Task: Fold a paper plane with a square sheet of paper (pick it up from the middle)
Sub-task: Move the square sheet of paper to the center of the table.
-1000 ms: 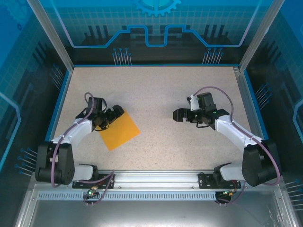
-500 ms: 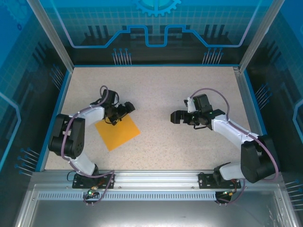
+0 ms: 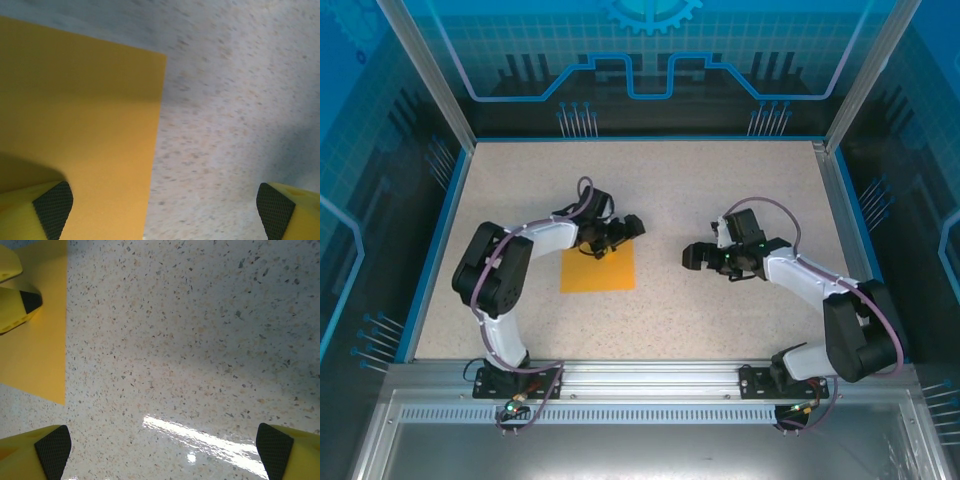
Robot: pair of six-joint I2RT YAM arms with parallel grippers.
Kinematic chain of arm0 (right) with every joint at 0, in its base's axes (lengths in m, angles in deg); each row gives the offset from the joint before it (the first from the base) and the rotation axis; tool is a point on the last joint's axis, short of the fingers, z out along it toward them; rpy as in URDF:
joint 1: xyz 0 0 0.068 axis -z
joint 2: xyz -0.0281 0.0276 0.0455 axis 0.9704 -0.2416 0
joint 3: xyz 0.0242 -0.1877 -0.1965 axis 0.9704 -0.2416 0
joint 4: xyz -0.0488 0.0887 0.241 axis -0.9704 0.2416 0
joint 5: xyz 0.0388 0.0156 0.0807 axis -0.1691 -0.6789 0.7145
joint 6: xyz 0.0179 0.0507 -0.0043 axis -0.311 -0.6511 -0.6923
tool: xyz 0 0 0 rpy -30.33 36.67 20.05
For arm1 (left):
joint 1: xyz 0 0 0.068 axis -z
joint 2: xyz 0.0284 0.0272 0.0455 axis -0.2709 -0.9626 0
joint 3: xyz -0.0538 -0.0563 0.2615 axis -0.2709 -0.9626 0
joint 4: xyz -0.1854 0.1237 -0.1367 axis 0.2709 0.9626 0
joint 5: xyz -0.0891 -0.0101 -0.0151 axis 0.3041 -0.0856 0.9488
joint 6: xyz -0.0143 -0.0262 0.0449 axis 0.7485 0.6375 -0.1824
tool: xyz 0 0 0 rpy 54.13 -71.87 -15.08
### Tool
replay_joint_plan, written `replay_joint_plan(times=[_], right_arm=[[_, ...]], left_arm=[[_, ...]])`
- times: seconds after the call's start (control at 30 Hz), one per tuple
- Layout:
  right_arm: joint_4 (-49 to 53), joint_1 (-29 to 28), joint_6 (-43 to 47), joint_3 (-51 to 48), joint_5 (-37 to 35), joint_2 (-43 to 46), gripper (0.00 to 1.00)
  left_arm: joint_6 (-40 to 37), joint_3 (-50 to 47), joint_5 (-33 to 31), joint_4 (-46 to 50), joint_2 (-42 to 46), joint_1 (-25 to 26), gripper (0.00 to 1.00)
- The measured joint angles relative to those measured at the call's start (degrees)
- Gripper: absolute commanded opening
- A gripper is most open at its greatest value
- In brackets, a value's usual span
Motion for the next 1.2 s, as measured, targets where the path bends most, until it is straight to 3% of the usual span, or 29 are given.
replay_joint_plan(times=[0.17, 0.37, 0.5, 0.63, 0.8, 0.97, 1.2], right_arm=[[-1.2, -4.2, -1.4, 0.1, 0.2, -1.0, 0.94], [-2.7, -11.6, -5.3, 6.0, 0.2, -8.0, 0.85], [-3.3, -16.6, -7.8, 15.5, -0.2, -15.9, 0.75], [-2.6, -20.4, -9.8, 26.6, -0.3, -24.8, 0.74], [1.2, -23.1, -11.1, 37.1, -0.7, -33.8, 0.73], [5.2, -24.3, -12.2, 40.3, -2.5, -37.9, 0.72], [8.0, -24.2, -11.4, 39.8, -3.6, -39.0, 0.71]], left_arm=[[4.2, 0.5, 0.0, -1.1, -0.4, 3.2, 0.99], [4.2, 0.6, -4.0, 3.8, 6.6, 1.6, 0.99], [4.2, -3.0, -9.1, 5.9, 20.5, -4.3, 0.99], [3.6, -10.9, -14.5, 8.1, 34.9, -12.5, 0.99], [1.0, -17.9, -17.9, 12.9, 45.6, -15.9, 0.99], [0.1, -21.4, -18.5, 14.5, 49.9, -16.5, 0.99], [-0.6, -22.6, -15.8, 14.0, 48.8, -16.6, 0.99]])
